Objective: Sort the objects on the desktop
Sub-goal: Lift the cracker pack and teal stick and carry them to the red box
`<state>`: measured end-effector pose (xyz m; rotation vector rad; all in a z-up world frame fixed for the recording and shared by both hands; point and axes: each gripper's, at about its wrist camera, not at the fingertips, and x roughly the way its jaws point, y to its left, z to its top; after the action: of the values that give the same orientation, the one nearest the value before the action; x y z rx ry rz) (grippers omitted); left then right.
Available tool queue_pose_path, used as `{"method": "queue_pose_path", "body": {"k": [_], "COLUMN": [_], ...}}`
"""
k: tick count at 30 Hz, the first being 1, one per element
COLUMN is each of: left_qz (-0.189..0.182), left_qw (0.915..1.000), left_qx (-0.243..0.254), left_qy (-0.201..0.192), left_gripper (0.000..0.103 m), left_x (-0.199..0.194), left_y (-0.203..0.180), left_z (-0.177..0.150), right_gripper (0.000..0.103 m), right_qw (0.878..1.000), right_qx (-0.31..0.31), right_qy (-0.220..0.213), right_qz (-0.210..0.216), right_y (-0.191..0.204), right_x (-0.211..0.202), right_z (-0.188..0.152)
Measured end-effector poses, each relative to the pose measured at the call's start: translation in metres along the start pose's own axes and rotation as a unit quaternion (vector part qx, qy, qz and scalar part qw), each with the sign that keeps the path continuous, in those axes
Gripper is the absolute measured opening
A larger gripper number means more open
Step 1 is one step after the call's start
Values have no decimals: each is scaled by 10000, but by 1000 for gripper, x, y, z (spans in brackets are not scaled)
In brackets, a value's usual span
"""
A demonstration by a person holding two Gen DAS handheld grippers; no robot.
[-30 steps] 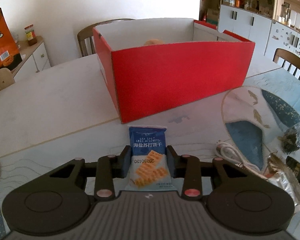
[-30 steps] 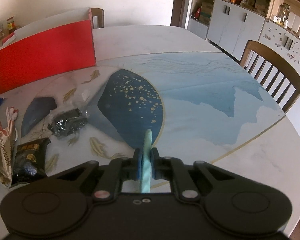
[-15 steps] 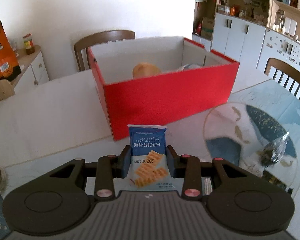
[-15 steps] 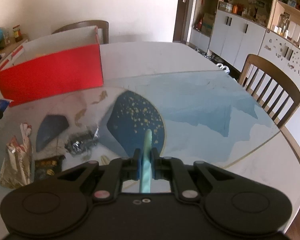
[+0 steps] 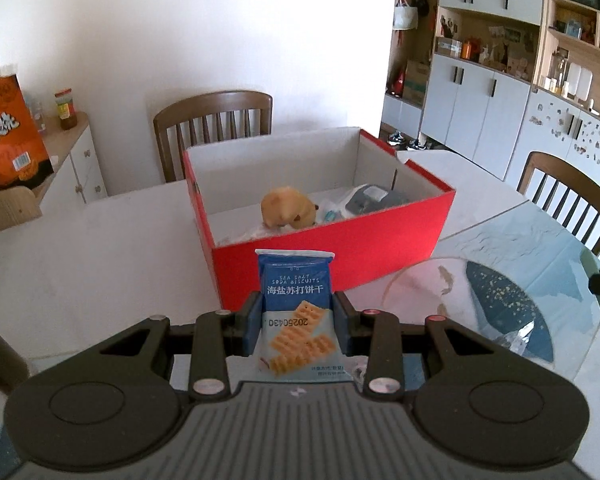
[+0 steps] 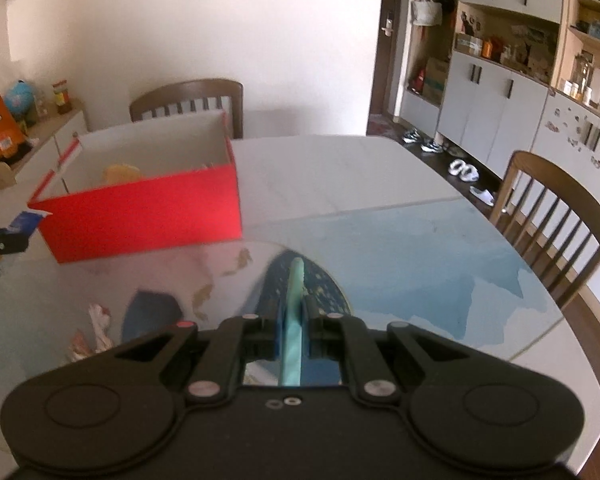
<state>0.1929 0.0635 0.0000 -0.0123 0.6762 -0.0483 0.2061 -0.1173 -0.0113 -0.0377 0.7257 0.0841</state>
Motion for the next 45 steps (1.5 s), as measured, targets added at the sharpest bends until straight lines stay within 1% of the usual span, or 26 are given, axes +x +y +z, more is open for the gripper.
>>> {"method": "queue_pose_path", "body": {"k": [6,12,18,24,31,38,45], "left_qz": [-68,-44,15,126,197,308,411], "left_qw": [9998,9998,9997,9996,9992,9984,9966], "left_qx": [-163,-207,-223,-235,-341,-466,-595], "left_qy": [40,60,44,-16,9,106,398], "left_gripper": [35,35,35,35,35,35,36], "left_x": [-11,-16,-17,-13,-5,9,39], "left_y": [-1,-5,-11,-14,-10,3,16], "left_z": [18,35,53,74,91,107,117], "right_gripper": [9,9,9,9,9,9,9], "right_qw": [9995,9974,9948,9922,9884,9857,9831], "right_qx": [-98,-361,-500,-715,-862,-933,-981], "right_qy": [-173,-239,-298,-367,-467,-506,-472], "right_qz": [265,567,837,957,1160,1311,1471], "right_y": [10,26,37,45,55,64,74], "right_x": [-13,-19,-16,-7,1,19,41], "right_z": [25,50,75,96,118,141,156]}}
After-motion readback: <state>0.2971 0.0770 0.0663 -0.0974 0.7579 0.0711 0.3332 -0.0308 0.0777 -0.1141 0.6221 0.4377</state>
